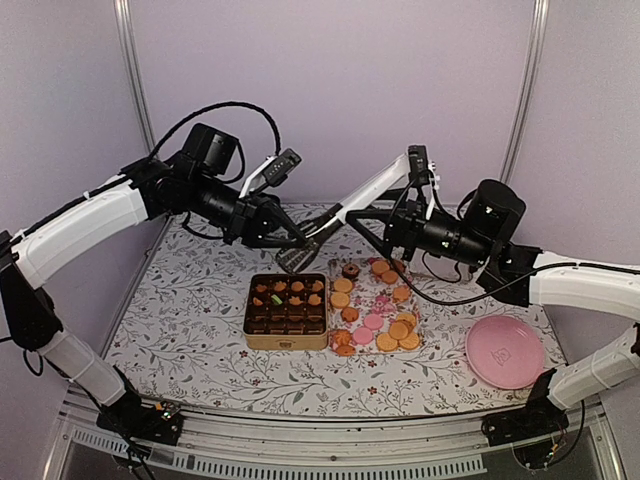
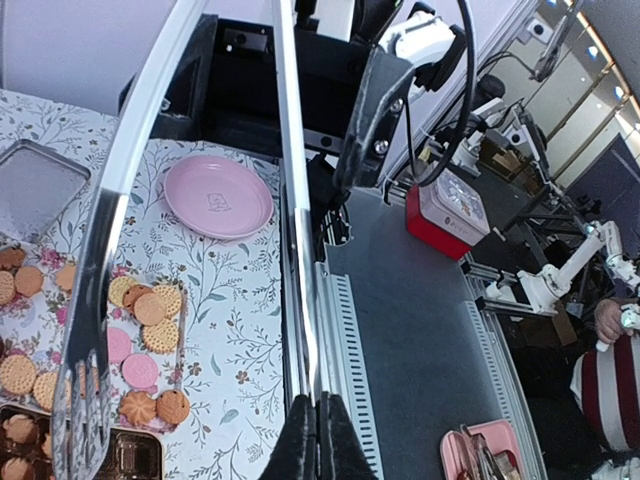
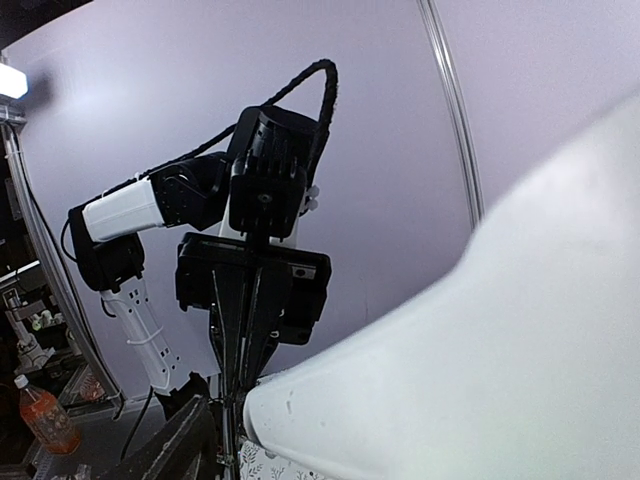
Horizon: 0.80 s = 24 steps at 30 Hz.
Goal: Pack the cookies
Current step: Pass from the left arm to the right
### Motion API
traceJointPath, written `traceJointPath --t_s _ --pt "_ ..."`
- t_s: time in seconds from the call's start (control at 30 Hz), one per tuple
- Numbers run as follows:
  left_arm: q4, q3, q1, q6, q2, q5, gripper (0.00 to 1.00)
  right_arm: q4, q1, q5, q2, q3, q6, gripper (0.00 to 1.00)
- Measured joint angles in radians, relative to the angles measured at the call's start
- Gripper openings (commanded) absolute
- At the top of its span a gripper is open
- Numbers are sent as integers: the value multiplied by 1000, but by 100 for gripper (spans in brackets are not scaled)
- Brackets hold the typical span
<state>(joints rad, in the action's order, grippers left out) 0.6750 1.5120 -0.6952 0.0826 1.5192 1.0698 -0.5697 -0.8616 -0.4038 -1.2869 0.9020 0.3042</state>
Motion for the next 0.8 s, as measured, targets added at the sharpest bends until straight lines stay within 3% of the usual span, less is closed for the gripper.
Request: traceJointPath --t_s 0.3,0.57,0.8 --pt "-18 -6 1 -29 -17 26 0 -106 21 25 -1 -6 34 82" --pt "-23 -6 4 -38 -17 31 0 -111 45 -27 -48 44 71 69" --pt "32 -3 17 37 -11 -6 0 -82 51 -76 -85 77 130 63"
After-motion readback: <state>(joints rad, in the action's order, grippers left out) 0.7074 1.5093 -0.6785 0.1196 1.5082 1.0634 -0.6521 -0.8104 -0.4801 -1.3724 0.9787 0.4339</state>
